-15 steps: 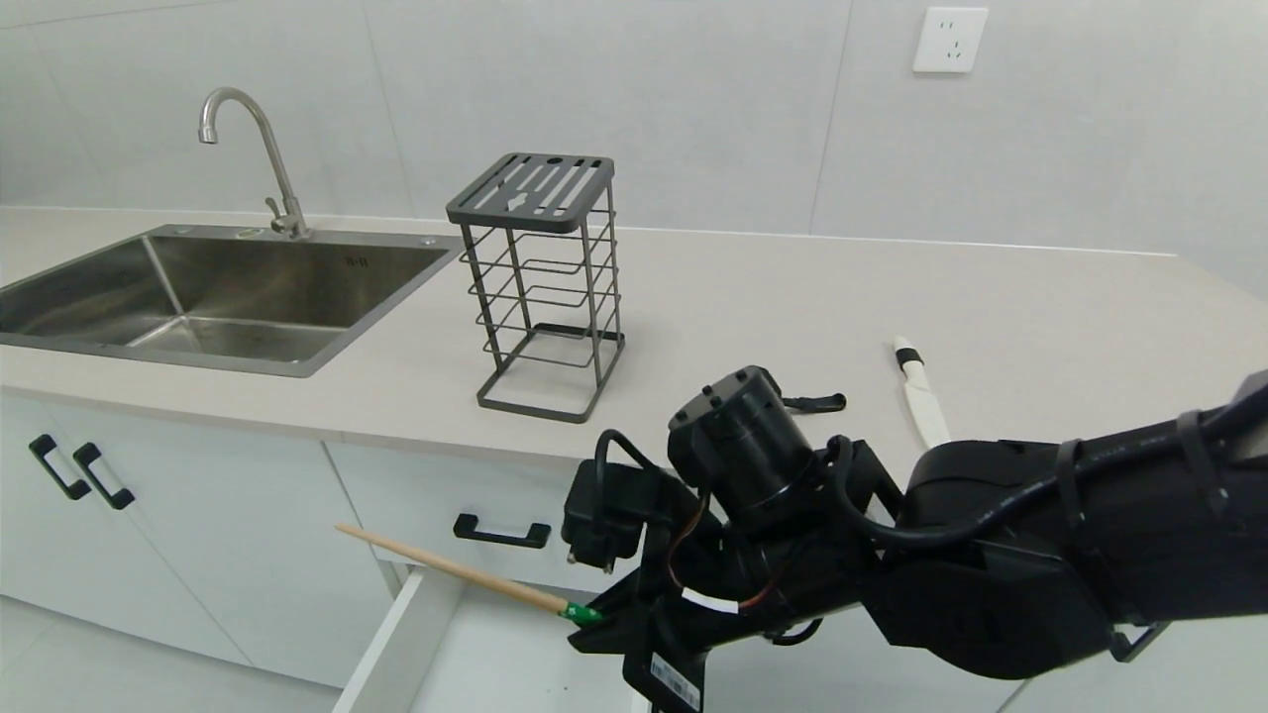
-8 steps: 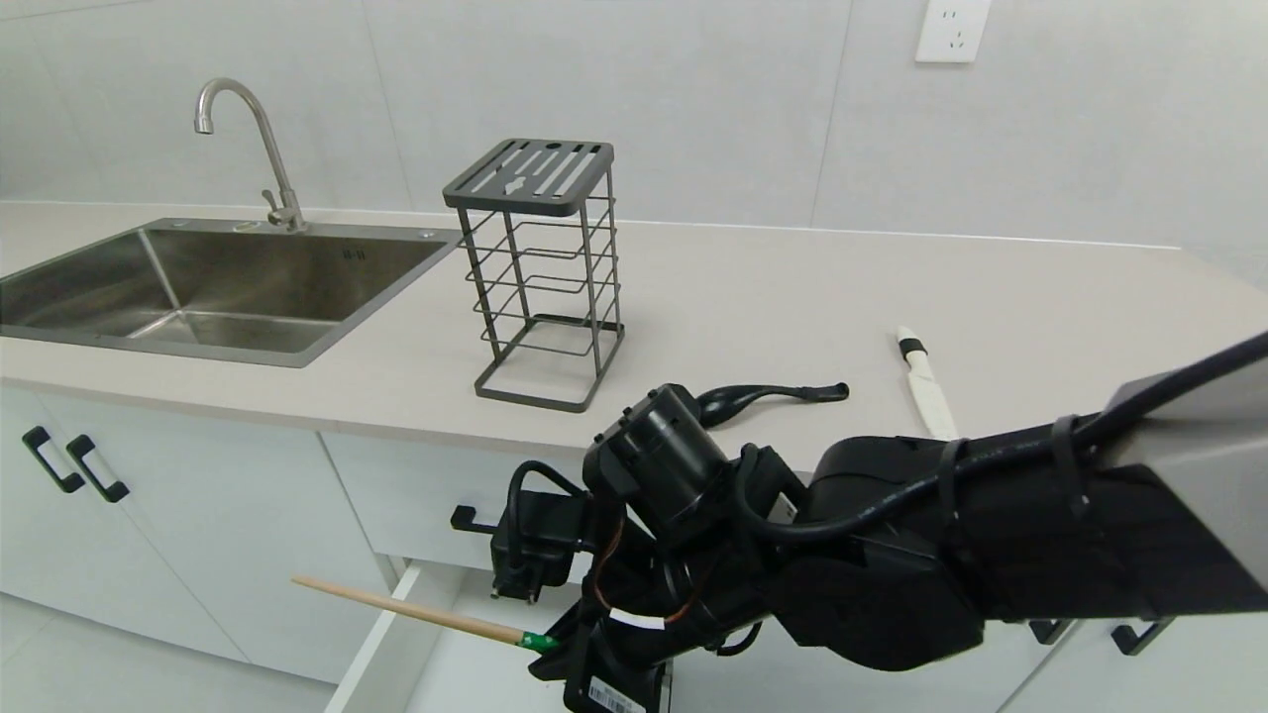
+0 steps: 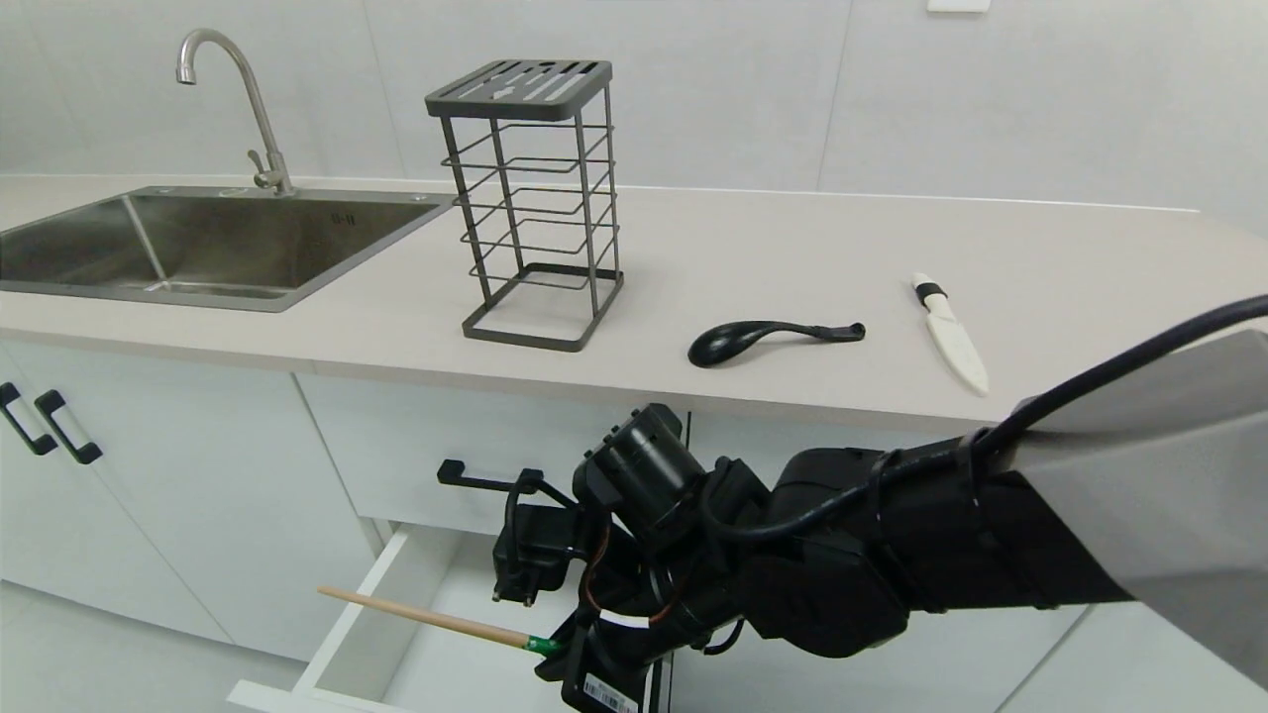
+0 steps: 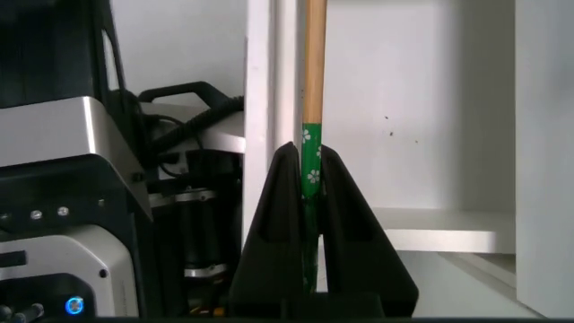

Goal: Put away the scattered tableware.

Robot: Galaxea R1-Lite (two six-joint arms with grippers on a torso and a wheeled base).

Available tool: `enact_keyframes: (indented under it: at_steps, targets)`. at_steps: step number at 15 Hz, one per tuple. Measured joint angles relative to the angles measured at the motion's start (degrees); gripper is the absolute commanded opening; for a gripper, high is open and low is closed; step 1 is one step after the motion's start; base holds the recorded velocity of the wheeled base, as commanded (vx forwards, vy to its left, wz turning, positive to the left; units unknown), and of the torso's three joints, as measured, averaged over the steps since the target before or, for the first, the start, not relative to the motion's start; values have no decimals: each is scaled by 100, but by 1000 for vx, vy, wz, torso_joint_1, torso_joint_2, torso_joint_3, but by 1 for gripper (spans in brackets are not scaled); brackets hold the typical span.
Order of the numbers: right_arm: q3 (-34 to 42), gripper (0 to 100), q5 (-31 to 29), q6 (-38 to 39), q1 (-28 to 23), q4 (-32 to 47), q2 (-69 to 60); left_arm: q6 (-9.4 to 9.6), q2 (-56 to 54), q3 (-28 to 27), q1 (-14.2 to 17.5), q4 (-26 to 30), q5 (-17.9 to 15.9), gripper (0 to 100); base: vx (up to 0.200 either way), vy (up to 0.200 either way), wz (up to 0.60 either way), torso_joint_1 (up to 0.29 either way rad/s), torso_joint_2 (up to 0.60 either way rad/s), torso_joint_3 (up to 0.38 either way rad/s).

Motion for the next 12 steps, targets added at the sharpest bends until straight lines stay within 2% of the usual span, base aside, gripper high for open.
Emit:
enact_keyframes:
  at_steps: [6,12]
  targets:
    - [-57,0,0,-143,-5,-10,83,0,0,0,0,2,0,100,0,0,0,-190,264,122]
    - [-135,0,2,-168,-68,-10,149,0,0,0,0,0,0,100,0,0,0,-50,200,39]
